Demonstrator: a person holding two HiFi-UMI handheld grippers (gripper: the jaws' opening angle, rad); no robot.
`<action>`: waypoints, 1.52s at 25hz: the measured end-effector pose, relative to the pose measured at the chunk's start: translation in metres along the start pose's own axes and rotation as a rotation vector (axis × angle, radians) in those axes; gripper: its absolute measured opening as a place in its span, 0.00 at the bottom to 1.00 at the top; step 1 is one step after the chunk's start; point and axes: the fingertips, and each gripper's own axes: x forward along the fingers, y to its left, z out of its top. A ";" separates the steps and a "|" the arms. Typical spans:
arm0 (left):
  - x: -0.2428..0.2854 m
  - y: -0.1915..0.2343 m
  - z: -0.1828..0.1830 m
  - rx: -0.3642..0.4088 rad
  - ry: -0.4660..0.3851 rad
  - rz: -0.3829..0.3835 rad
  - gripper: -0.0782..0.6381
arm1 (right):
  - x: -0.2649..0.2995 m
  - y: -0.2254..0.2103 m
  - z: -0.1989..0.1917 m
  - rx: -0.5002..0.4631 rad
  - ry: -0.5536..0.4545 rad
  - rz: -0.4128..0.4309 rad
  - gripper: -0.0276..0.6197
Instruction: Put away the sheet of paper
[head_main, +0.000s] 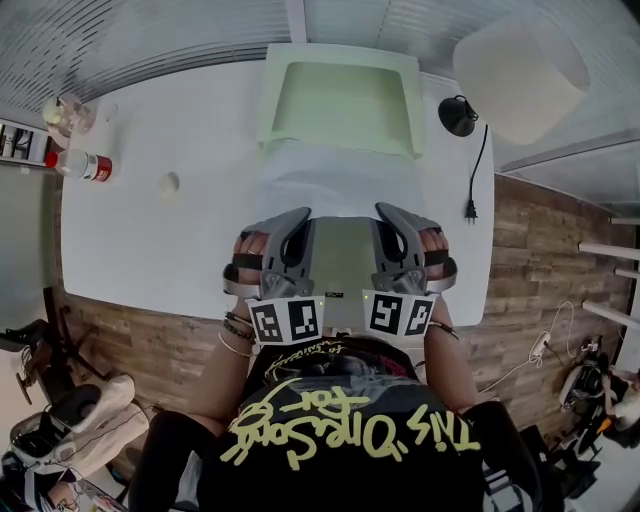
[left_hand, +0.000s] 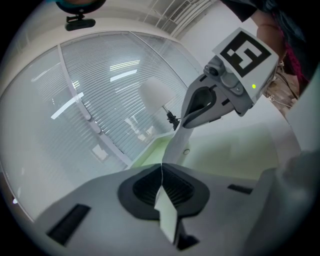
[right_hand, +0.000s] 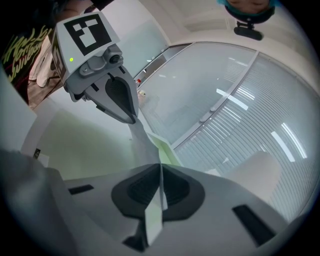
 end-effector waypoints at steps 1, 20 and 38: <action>0.001 0.000 -0.001 -0.001 0.002 -0.005 0.12 | 0.002 0.001 -0.001 0.005 0.009 0.005 0.05; 0.011 -0.008 -0.017 -0.007 0.006 -0.075 0.12 | 0.016 0.015 -0.011 0.022 0.077 0.029 0.06; 0.022 -0.015 -0.026 -0.001 -0.023 -0.146 0.12 | 0.023 0.023 -0.022 0.016 0.140 0.029 0.06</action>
